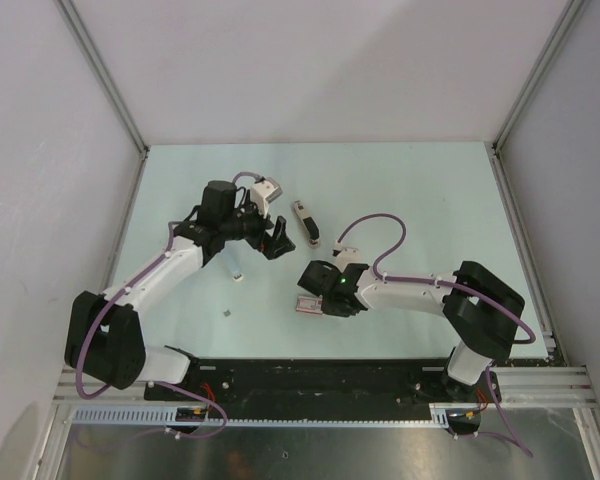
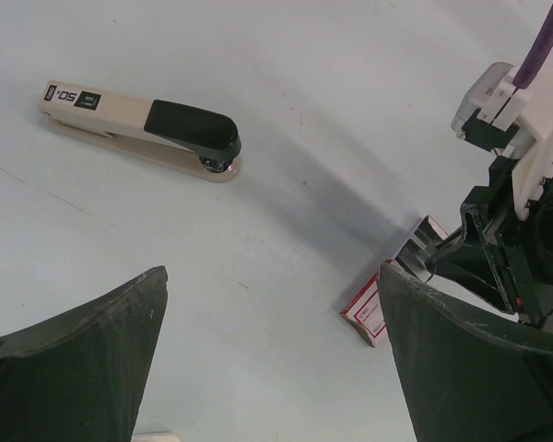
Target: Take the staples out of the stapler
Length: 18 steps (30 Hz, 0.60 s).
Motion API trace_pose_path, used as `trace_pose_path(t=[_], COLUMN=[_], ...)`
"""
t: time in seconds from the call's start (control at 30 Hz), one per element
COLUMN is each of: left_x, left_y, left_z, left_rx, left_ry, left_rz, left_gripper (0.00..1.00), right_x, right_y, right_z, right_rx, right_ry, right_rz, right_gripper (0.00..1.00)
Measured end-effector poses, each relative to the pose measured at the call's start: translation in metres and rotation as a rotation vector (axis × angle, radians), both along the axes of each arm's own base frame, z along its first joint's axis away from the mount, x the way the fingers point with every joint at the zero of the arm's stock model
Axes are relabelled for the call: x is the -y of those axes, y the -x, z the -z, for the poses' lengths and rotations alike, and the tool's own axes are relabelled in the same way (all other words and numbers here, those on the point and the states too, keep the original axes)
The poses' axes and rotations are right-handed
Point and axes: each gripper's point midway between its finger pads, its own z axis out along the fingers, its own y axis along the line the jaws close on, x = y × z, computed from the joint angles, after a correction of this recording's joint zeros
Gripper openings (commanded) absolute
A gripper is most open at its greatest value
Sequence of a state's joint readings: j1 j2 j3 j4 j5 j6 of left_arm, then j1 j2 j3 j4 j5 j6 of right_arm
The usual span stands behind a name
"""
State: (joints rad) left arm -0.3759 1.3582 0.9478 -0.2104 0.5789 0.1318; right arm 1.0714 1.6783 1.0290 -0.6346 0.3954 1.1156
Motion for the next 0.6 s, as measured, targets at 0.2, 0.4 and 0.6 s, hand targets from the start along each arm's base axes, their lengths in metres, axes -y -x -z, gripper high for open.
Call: trace_pose_path(t=[0.2, 0.4, 0.6], left_x=[0.0006, 0.0014, 0.0016], left_y=[0.0004, 0.001, 0.0011], left_z=[0.0, 0.0, 0.0], left_rx=[0.0, 0.0, 0.0], left_ry=[0.0, 0.0, 0.0], left_rz=[0.002, 0.004, 0.005], left_gripper=[1.0, 0.99, 1.0], right_x=[0.0007, 0.0007, 0.0007], right_y=[0.0004, 0.0005, 0.0005], right_z=[0.0001, 0.0001, 0.0001], right_rx=[-0.002, -0.002, -0.002], right_ry=[0.002, 0.002, 0.002], right_rz=[0.002, 0.003, 0.003], right_gripper=[0.16, 0.17, 0.27])
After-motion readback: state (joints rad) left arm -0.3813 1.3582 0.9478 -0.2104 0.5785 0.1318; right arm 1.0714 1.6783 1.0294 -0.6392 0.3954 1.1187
